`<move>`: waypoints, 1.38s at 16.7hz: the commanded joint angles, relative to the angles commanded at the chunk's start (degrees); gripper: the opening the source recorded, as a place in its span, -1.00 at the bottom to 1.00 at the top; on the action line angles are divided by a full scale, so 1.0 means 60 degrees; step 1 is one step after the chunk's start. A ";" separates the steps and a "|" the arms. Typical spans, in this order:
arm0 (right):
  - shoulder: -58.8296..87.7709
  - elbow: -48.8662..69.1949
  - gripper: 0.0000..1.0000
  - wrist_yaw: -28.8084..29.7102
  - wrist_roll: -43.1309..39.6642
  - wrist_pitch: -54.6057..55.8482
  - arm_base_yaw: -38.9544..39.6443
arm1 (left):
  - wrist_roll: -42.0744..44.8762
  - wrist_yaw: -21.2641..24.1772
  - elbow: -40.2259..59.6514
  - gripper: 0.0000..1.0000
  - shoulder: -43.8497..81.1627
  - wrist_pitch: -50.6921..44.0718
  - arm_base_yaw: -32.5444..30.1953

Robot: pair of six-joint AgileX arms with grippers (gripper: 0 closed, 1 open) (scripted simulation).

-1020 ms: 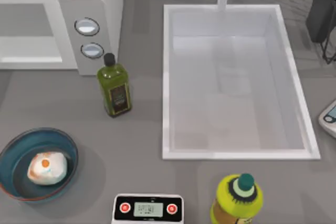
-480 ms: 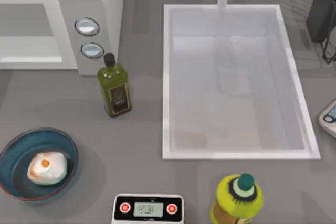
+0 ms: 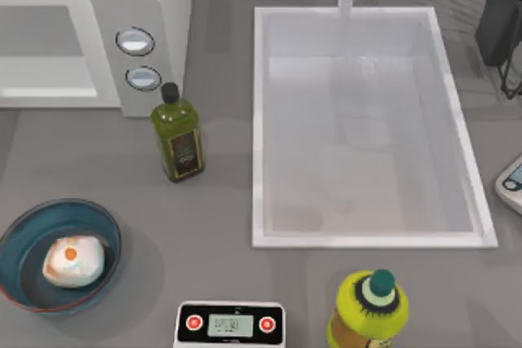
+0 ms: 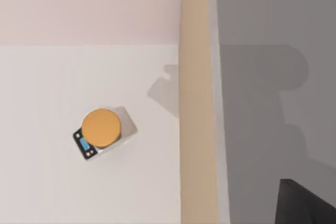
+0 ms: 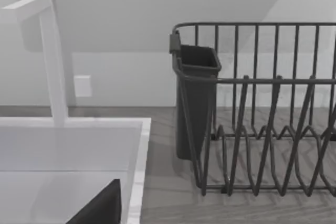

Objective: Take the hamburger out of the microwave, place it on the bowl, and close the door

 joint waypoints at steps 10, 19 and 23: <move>0.0000 0.0000 1.00 0.0000 0.0000 0.0000 0.0000 | -0.1557 -0.0708 -0.2988 -1.00 -0.2505 0.1333 -0.1441; 0.0000 0.0000 1.00 0.0000 0.0000 0.0000 0.0000 | -0.2297 -0.1110 -0.3923 -1.00 -0.3401 0.1756 -0.2103; 0.0000 0.0000 1.00 0.0000 0.0000 0.0000 0.0000 | -0.3800 -0.2035 -0.5165 -1.00 -0.5015 0.2183 -0.3825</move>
